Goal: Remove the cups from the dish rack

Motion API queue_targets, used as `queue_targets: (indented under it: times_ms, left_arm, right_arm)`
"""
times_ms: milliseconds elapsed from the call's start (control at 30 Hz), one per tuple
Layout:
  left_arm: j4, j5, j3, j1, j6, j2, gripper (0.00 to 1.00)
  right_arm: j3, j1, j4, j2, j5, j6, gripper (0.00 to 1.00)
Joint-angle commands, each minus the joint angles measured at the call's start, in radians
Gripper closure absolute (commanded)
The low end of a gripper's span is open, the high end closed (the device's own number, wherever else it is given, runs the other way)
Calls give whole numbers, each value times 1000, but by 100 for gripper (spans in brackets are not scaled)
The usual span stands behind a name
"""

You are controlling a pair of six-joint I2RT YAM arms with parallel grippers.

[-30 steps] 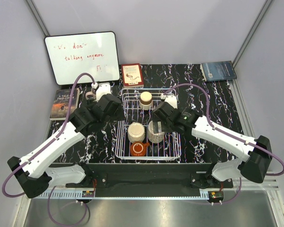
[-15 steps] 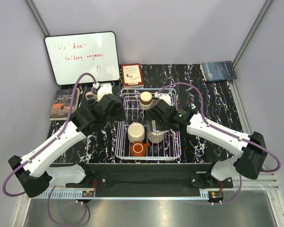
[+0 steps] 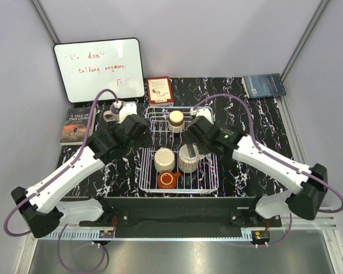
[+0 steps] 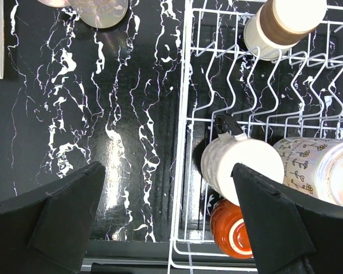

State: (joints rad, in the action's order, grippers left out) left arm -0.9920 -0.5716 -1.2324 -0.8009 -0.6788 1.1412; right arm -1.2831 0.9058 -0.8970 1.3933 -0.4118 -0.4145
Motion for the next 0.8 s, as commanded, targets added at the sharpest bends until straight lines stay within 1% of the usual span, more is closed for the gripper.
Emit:
queue_targets:
  times_ms: [0, 67, 167, 300, 333, 433, 600, 767]
  left_arm:
    - [50, 24, 13, -15, -1, 2, 1]
    - [56, 30, 19, -21, -4, 9, 1]
    - [61, 33, 17, -35, -5, 23, 1]
    - [61, 36, 8, -43, -5, 32, 1]
    - [62, 35, 10, -44, -7, 29, 1]
    - [61, 36, 17, -47, -11, 28, 1]
    - [61, 41, 33, -52, -22, 22, 1]
    - [59, 42, 40, -55, -30, 22, 1]
  right_arm:
    - [-24, -76, -85, -106, -49, 152, 0]
    - [-4, -113, -79, -123, 5, 163, 0]
    - [39, -116, -42, -123, 66, 155, 0]
    - [30, -116, 9, -148, 143, 94, 0]
    - [28, -114, 38, -154, 192, 82, 0]
    - [16, -113, 69, -159, 252, 23, 0]
    - [-12, -35, 90, -97, 251, 13, 0]
    - [-38, -10, 98, -33, 243, 43, 0]
